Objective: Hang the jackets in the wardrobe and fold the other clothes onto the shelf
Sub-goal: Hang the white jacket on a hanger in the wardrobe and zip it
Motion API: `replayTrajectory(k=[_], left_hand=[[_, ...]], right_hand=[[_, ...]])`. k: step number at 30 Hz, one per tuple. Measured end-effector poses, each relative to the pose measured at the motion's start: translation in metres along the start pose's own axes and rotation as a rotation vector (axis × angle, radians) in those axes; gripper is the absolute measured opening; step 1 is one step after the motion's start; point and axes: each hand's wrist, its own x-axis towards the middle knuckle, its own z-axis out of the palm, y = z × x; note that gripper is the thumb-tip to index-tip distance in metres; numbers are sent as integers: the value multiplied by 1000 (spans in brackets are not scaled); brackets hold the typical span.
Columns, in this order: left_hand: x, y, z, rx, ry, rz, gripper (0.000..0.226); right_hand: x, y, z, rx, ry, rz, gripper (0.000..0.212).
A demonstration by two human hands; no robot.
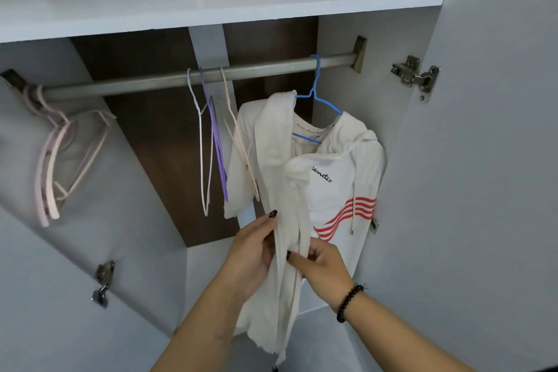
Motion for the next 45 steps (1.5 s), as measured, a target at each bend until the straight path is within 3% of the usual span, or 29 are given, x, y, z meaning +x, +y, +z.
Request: replayTrajectory(k=[4, 7, 10, 12, 15, 18, 21, 24, 28, 30, 33, 37, 41, 45], left_hand=[[-24, -26, -23, 53, 289, 46, 20], [-46, -63, -40, 211, 505, -115, 35], [-66, -86, -42, 30, 437, -391, 58], [-76, -93, -38, -110, 347, -444, 67], [-81, -109, -40, -81, 342, -320, 91], [-83, -113, -34, 50, 383, -132, 115], [-83, -115, -33, 201, 426, 16, 100], [-87, -118, -35, 351, 470, 81, 58], [-86, -119, -42, 465, 594, 0, 24], [-85, -115, -44, 436, 560, -196, 27], [-86, -110, -52, 154, 429, -490, 52], [-85, -99, -63, 4, 250, -515, 74], [-96, -92, -58, 135, 219, -624, 55], [-94, -92, -69, 30, 472, -404, 27]], right_hand=[[2, -2, -4, 14, 4, 30, 12], [7, -6, -8, 12, 21, 37, 9], [12, -9, -9, 1, 20, 38, 12], [13, -10, -9, 11, 16, 37, 16], [11, -11, -10, 39, 37, 41, 20], [6, -17, -12, 86, 53, 69, 10], [5, -24, -14, 137, 75, 87, 8], [4, -31, -12, 133, 102, 91, 8], [3, -31, -6, 69, 122, 100, 16], [2, -28, 0, 45, 131, 112, 21], [-3, -27, 13, 60, 148, 129, 19], [-10, -30, 31, 96, 173, 152, 25], [-15, -37, 44, 141, 205, 138, 23], [-23, -39, 54, 128, 221, 130, 19]])
